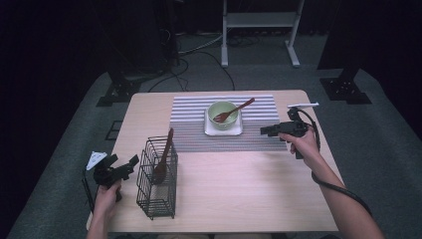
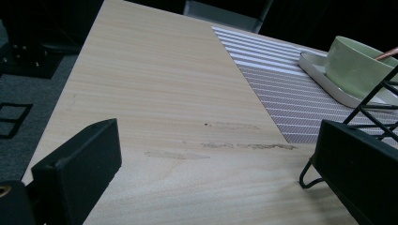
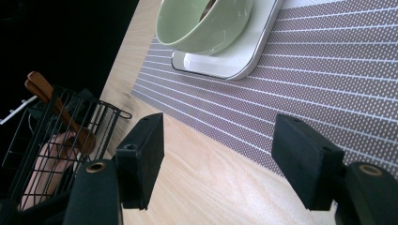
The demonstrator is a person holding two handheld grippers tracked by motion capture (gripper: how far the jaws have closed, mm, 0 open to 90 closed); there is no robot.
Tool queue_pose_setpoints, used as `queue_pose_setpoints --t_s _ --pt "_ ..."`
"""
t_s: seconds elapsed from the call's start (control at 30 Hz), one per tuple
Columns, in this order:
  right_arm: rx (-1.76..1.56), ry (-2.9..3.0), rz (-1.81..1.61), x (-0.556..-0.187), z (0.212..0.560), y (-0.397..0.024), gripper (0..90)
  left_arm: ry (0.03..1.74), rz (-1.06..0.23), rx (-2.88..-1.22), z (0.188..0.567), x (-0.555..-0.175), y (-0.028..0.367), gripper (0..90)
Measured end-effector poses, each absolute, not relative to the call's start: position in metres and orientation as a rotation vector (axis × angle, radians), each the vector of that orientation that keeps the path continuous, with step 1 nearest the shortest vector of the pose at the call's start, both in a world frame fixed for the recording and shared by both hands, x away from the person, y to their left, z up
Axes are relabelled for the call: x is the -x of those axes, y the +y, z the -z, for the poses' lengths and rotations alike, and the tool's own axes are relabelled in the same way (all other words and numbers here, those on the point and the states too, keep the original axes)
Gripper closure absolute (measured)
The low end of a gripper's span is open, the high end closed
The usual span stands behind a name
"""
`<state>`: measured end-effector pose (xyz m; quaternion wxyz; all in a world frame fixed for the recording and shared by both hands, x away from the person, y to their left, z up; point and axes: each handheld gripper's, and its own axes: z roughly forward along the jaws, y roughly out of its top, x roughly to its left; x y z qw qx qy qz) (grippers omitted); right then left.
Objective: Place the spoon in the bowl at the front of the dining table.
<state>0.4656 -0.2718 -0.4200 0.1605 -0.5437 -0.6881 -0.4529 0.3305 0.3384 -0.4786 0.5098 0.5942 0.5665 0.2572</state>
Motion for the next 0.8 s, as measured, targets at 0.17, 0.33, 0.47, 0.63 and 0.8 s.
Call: queue_pose_setpoints --t_s 0.17,0.33,0.47,0.63,0.8 --pt "1.544 -1.96 1.301 -0.459 0.422 -0.275 33.3 1.362 -0.622 -1.433 0.479 -0.331 0.338 0.5" --pt "1.538 -1.958 1.295 -0.452 0.427 -0.277 33.2 1.362 -0.622 -1.433 0.479 -0.33 0.338 0.5" --pt "1.532 -1.961 1.294 -0.447 0.429 -0.279 33.2 1.361 -0.623 -1.437 0.478 -0.33 0.338 0.5" --pt "1.522 -1.958 1.297 -0.44 0.431 -0.282 33.2 1.361 -0.624 -1.438 0.478 -0.33 0.338 0.5" --pt "1.507 -1.96 1.302 -0.432 0.433 -0.283 33.2 1.362 -0.623 -1.437 0.478 -0.33 0.338 0.5"
